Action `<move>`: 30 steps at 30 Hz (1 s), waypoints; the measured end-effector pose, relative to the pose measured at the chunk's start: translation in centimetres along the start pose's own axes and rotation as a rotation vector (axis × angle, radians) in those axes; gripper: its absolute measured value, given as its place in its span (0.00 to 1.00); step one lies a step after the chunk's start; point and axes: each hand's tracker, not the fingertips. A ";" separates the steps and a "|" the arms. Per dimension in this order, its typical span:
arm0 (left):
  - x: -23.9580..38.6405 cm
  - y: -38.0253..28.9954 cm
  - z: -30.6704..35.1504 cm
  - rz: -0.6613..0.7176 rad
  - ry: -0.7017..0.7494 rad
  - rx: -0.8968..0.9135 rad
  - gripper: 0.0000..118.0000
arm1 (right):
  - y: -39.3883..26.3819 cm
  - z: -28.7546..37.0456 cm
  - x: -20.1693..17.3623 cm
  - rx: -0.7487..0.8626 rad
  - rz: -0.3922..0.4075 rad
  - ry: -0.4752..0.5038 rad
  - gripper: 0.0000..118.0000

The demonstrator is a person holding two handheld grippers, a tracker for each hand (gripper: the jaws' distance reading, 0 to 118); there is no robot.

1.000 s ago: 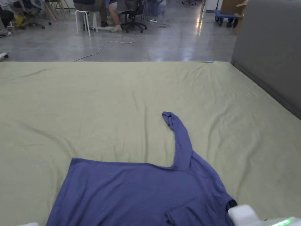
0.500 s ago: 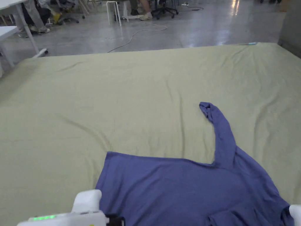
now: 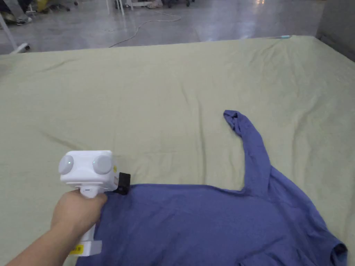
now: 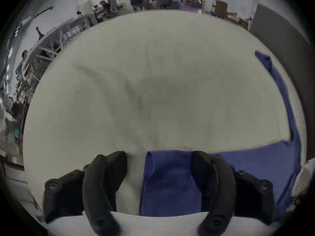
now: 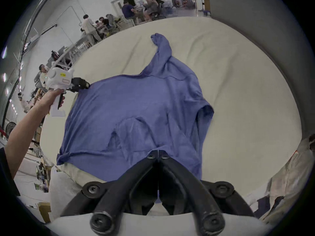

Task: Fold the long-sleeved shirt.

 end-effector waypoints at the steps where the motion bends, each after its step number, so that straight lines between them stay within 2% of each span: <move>1: 0.6 -0.3 1.5 -0.007 0.031 0.084 0.61 | 0.8 -0.2 0.3 0.003 0.011 -0.012 0.00; 3: 1.5 -0.7 3.0 -0.064 0.009 0.085 0.09 | 3.7 -1.0 0.9 0.009 0.021 -0.048 0.00; 4: 2.0 -0.9 3.5 -0.105 -0.007 0.091 0.03 | 5.2 -1.6 1.5 0.023 0.029 -0.063 0.02; 5: 2.8 -1.5 5.0 -0.133 0.002 0.087 0.03 | 7.2 -2.4 2.1 0.042 0.039 -0.065 0.35; 6: 3.2 -1.9 5.9 -0.144 0.020 0.081 0.03 | 9.4 -3.7 2.6 0.059 0.056 -0.079 0.73; 7: 3.2 -2.2 6.6 -0.133 -0.005 0.089 0.03 | 11.4 -5.1 2.9 0.064 0.071 -0.119 1.00; 8: 2.9 -2.4 7.4 -0.112 -0.060 0.105 0.03 | 13.3 -7.2 3.1 0.026 0.082 -0.168 0.97; 9: 2.7 -2.5 8.5 -0.067 -0.096 0.115 0.03 | 14.8 -8.7 3.5 0.011 0.127 -0.233 0.97; 10: 2.3 -2.7 9.4 -0.038 -0.113 0.118 0.03 | 16.5 -10.9 3.5 -0.019 0.086 -0.212 0.97; 12: 1.6 -3.2 11.2 -0.029 -0.137 0.140 0.03 | 18.1 -14.5 3.9 -0.107 0.067 -0.223 0.94; 14: 0.9 -3.4 12.5 -0.033 -0.134 0.147 0.03 | 18.7 -17.7 3.4 -0.218 0.106 -0.290 0.75; 15: 0.6 -3.7 13.3 -0.036 -0.122 0.158 0.03 | 18.7 -18.9 2.7 -0.270 0.144 -0.322 0.75; 16: 0.4 -4.0 14.0 -0.062 -0.075 0.169 0.03 | 17.5 -17.6 2.8 -0.243 0.173 -0.247 0.73; 17: 0.1 -4.2 14.6 -0.068 -0.033 0.187 0.03 | 17.4 -16.6 2.0 -0.158 0.165 -0.282 0.67; 18: -0.4 -4.6 15.4 -0.055 -0.045 0.196 0.03 | 17.2 -15.8 1.3 -0.137 0.143 -0.249 0.52; 19: -0.9 -5.0 16.1 -0.039 -0.064 0.205 0.03 | 16.8 -15.2 0.6 -0.121 0.144 -0.198 0.18; 20: -1.4 -5.4 16.9 -0.014 -0.092 0.210 0.03 | 15.3 -13.1 0.6 -0.102 0.164 -0.144 0.00; 21: -1.6 -5.9 17.6 -0.004 -0.090 0.210 0.03 | 14.5 -11.8 -0.4 -0.089 0.216 -0.190 0.00; 22: -1.9 -6.6 18.5 -0.001 -0.088 0.218 0.03 | 13.9 -10.5 -1.1 -0.086 0.244 -0.162 0.00; 24: -2.4 -7.8 20.6 -0.026 -0.091 0.229 0.03 | 12.5 -6.1 -1.3 0.002 0.250 -0.105 0.00; 27: -3.5 -8.6 24.3 -0.021 -0.113 0.259 0.03 | 11.9 0.1 -1.8 0.113 0.311 -0.108 0.00; 30: -4.7 -7.8 28.6 0.002 -0.141 0.317 0.03 | 12.7 6.5 -1.7 0.206 0.299 -0.069 0.00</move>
